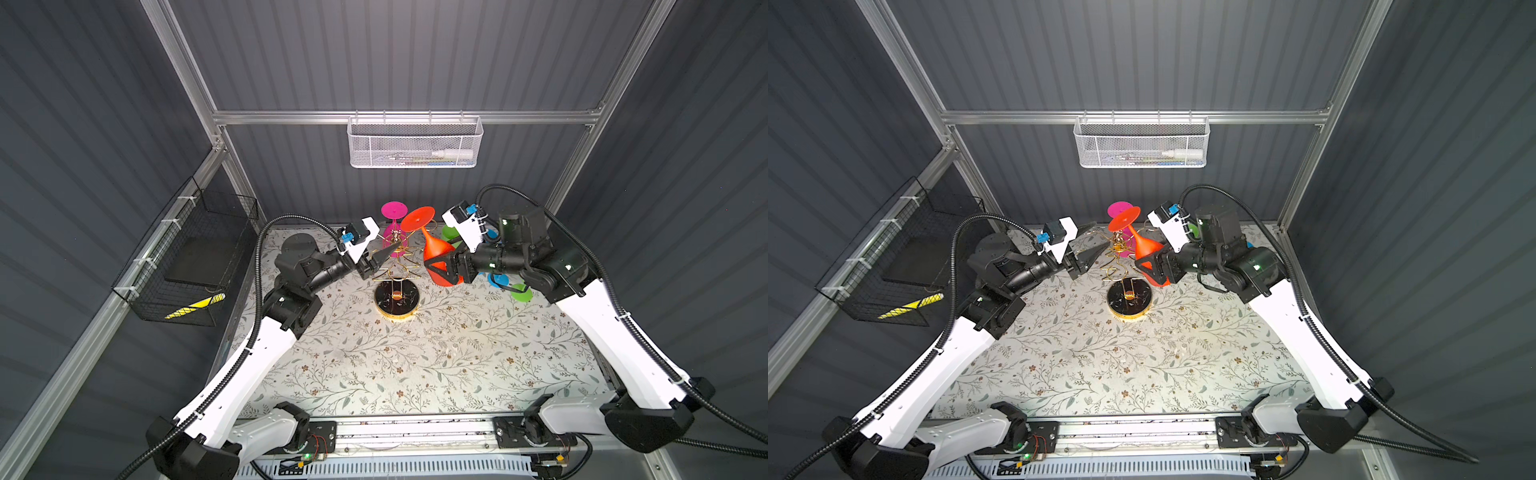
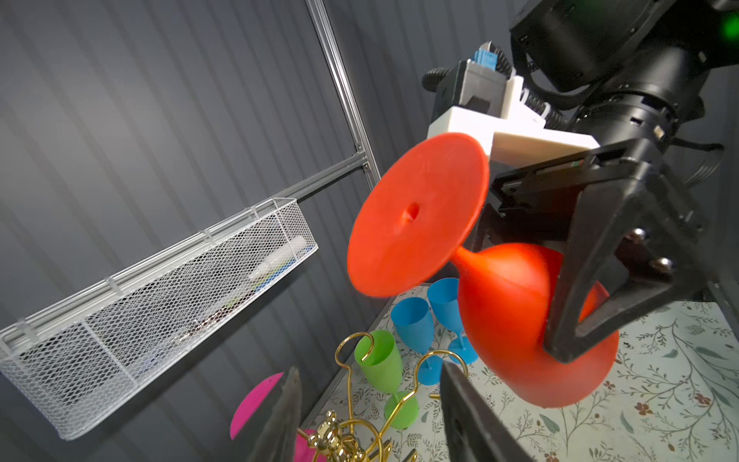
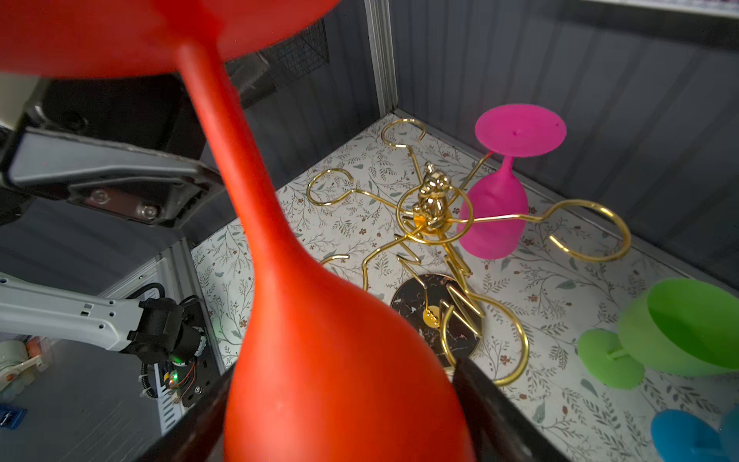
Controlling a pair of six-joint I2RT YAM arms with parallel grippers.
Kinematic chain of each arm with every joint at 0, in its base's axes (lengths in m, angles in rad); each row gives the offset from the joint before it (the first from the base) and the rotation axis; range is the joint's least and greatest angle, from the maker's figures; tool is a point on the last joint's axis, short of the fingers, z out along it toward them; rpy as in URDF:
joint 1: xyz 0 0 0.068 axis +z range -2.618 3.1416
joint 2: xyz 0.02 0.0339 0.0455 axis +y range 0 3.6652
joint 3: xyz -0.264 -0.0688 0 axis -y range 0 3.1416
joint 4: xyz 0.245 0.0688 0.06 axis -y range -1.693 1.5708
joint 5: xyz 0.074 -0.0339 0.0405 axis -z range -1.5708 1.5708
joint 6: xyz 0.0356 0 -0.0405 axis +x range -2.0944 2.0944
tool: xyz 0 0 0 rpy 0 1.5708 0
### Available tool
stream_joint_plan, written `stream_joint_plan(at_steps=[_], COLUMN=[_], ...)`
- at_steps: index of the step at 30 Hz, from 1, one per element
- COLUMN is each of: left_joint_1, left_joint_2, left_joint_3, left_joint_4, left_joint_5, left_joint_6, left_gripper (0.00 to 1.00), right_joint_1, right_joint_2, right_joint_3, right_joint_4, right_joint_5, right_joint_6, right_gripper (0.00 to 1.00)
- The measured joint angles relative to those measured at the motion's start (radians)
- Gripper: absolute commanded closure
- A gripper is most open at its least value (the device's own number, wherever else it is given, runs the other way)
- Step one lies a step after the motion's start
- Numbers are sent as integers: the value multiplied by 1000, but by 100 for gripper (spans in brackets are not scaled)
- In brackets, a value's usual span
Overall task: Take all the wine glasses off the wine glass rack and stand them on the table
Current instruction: 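Grasp the red glass bowl with the right gripper and tilt it downward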
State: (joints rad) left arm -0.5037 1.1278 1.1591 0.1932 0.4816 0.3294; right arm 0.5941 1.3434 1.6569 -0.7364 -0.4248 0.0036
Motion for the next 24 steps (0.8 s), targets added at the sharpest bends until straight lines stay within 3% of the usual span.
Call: stream_joint_plan(at_steps=[16,19,24], left_joint_1=[-13,-15,-15], left_joint_2=[9,9,9], left_joint_3=[-5,-5,-5], left_joint_4=[10,9,-9], left_joint_5=[31,39,45], left_joint_6=[64,66,83], left_gripper=[53,61,86], right_joint_1=[80,90,94], right_joint_2=[65,84,97], right_joint_3=[34,51,60], right_joint_4=[-84,-93,-97], right_joint_5=[5,3,2], right_joint_6=[42,45,68], right_gripper=[50,50,42])
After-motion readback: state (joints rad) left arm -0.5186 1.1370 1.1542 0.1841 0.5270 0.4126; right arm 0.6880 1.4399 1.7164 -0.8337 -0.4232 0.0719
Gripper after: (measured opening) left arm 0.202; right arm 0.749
